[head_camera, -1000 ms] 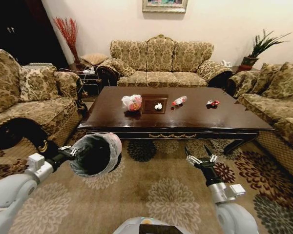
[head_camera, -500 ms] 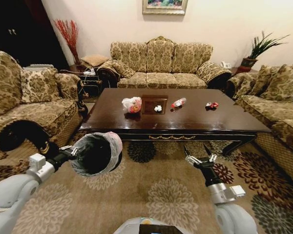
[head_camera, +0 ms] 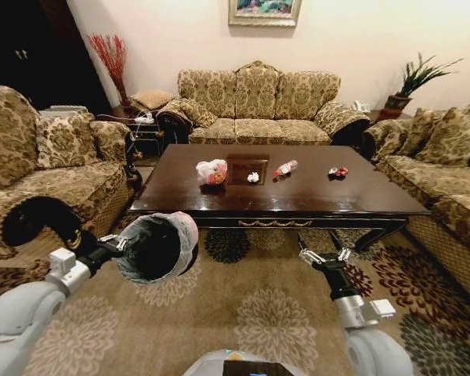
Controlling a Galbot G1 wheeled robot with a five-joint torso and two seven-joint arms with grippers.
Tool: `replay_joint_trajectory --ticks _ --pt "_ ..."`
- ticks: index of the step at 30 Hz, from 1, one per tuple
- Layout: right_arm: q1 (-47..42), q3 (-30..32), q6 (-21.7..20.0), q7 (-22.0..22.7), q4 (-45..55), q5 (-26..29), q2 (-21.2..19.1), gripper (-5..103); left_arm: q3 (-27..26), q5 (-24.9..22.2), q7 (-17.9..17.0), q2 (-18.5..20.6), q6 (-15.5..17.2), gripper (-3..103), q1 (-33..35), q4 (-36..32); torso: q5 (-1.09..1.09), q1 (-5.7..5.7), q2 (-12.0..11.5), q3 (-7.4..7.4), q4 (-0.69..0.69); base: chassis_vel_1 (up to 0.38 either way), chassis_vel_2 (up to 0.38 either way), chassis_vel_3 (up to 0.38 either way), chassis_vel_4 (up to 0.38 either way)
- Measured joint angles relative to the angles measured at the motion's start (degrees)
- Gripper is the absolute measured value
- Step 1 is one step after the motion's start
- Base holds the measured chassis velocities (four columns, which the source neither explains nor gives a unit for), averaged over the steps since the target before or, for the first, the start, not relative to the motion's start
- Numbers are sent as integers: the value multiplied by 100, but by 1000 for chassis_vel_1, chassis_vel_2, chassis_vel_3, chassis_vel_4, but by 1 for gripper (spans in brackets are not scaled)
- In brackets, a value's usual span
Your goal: Move to the front of the table and place the trash on the table into the trash bin.
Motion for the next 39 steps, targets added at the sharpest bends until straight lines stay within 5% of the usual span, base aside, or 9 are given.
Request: replay_joint_trajectory --ticks 39 --pt "-72 -8 285 -86 6 -21 66 100 -37 102 116 13 -79 1 9 14 0 415 962 546 0 0 0 0 0"
